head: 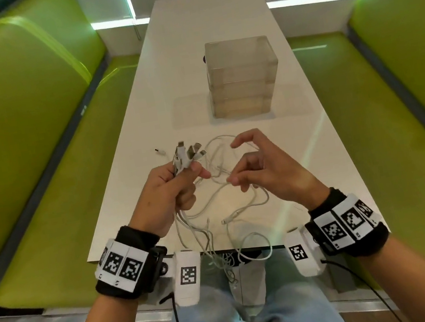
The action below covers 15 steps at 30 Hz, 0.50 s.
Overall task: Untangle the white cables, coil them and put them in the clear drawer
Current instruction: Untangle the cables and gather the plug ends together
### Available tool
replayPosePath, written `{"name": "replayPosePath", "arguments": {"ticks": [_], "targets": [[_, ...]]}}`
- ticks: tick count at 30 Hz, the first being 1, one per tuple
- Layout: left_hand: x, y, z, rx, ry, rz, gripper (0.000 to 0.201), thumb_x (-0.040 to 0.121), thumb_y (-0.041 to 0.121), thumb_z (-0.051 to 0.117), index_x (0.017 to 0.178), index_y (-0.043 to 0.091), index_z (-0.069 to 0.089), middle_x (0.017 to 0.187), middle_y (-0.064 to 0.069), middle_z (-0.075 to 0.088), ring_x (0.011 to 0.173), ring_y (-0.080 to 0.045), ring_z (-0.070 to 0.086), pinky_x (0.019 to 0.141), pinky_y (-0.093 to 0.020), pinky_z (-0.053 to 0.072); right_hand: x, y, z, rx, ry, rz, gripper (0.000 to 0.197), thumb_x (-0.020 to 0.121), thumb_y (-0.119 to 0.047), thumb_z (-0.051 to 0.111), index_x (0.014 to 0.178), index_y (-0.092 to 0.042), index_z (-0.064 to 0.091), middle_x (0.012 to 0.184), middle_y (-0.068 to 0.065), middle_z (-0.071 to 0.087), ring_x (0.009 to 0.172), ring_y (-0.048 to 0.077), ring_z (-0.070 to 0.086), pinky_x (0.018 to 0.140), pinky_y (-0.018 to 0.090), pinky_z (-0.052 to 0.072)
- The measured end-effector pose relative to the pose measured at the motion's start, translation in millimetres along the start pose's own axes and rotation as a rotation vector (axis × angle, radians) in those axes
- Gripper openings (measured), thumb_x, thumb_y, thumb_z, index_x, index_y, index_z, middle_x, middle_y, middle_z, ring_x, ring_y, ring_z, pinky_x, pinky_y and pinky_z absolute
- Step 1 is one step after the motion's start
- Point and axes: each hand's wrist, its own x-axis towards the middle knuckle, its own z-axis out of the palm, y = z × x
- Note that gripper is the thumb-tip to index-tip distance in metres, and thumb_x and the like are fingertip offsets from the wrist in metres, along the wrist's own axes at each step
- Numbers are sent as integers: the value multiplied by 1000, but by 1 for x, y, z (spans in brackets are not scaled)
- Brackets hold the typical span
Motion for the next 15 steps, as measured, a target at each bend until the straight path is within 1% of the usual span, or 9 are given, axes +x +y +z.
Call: {"name": "replayPosePath", "arguments": {"ticks": [2,3,5,7,8,9,11,12,15], "targets": [[-1,-1,3,16,-34,-18,23,85,22,56,69,12,70,45,7,25,42,-10,15,43,-22,14,6,-4,-1,11,62,-2,47,77,1,73,100,-24,40,73,7,70,59,18,60,56,22,43],[0,-1,3,8,-36,-22,23,85,22,56,69,11,69,45,8,26,41,-10,16,43,-22,14,8,-6,-3,-6,40,0,49,77,0,73,105,-25,40,74,9,70,59,18,60,56,24,43],[0,0,1,-11,-33,-21,22,85,22,58,69,10,69,45,8,26,40,-9,17,42,-21,15,9,-9,-5,-89,-88,17,72,78,-2,72,130,-34,35,79,11,71,62,17,62,59,26,46],[0,2,-1,-20,-43,-15,20,81,26,64,69,11,69,45,7,23,39,-8,17,42,-18,17,10,-6,-5,-216,-226,60,92,80,-3,71,143,-46,19,83,9,71,65,14,63,63,24,49],[0,3,-1,-26,-48,-9,20,80,27,65,69,11,70,45,8,22,39,-7,17,42,-17,18,12,-4,-5,-266,-279,78,89,81,-3,70,145,-44,21,84,8,70,66,13,63,64,24,50],[0,4,-1,-34,-45,2,19,82,25,66,69,12,70,45,8,21,39,-7,16,42,-17,18,14,-2,-4,-312,-321,94,79,82,-3,69,144,-36,31,83,6,70,67,13,63,66,25,51],[0,9,-3,-65,-27,36,19,81,27,70,69,13,71,47,7,18,38,-6,17,41,-15,19,17,2,-1,-432,-437,124,49,84,-3,66,129,-16,55,83,3,70,69,14,64,71,27,53],[0,11,-4,-86,-14,57,20,79,30,69,70,13,71,49,5,16,38,-5,17,41,-15,20,16,4,1,-495,-526,143,37,84,-4,66,120,-10,62,82,1,70,68,13,64,71,27,53],[2,17,-10,-121,54,99,21,88,22,63,70,13,71,52,2,13,38,-4,18,40,-15,19,1,14,16,-504,-861,232,27,83,-4,66,110,-4,67,77,1,67,62,7,59,66,20,49]]}}
